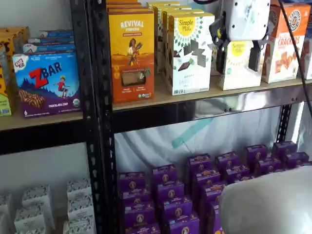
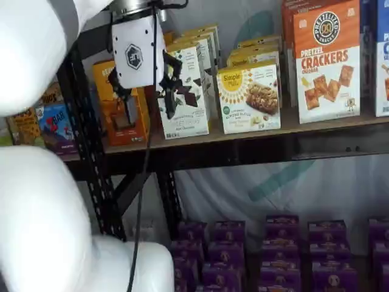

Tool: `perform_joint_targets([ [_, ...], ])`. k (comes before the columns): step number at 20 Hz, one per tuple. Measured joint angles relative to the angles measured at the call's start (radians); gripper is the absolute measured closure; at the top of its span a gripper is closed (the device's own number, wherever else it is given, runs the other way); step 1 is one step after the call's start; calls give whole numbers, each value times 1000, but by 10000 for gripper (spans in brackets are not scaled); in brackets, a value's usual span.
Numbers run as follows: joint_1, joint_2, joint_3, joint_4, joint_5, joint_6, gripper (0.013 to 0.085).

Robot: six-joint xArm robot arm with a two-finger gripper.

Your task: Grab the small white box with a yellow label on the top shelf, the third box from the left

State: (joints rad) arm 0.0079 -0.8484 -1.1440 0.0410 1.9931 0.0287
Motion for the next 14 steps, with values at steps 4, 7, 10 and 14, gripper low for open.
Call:
perform_joint_targets([
  [4,-56,-21,19,63,-33,-31,130],
  [7,-53,-19,20,58,-37,-32,130],
  [10,-36,-18,26,26,-55,-28,130],
  [14,-57,10,36,-31,-116,-67,130],
])
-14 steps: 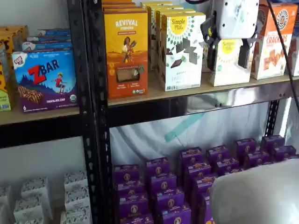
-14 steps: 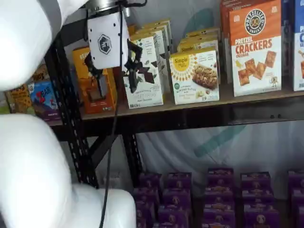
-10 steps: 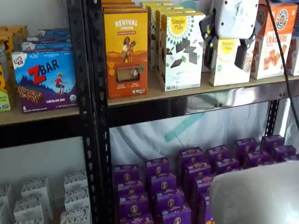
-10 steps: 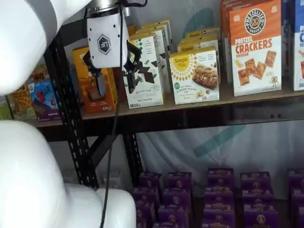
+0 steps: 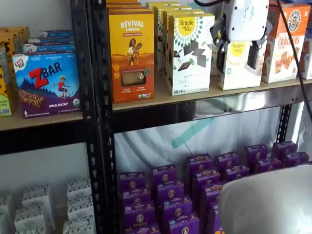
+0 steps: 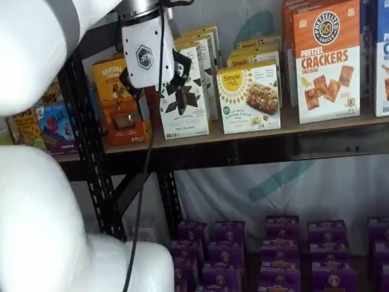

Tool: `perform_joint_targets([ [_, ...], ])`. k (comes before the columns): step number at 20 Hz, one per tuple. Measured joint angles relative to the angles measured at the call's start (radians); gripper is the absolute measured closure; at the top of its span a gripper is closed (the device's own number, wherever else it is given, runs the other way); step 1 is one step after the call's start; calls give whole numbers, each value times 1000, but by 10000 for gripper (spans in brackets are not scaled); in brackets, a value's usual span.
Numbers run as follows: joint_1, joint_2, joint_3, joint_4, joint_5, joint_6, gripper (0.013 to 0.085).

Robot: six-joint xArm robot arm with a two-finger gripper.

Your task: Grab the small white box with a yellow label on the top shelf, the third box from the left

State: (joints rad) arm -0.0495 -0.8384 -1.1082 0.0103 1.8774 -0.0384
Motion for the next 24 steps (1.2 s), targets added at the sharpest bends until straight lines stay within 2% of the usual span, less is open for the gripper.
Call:
perform_joint_targets([
  [4,-49,34,3,-24,-58,-54,130],
  [12,-165,125,-10,-20,-184,-165,130],
  [18,-228,184,-34,-10,-248,-225,130],
  [24,-272,245,-76,7,-281,-267,130],
])
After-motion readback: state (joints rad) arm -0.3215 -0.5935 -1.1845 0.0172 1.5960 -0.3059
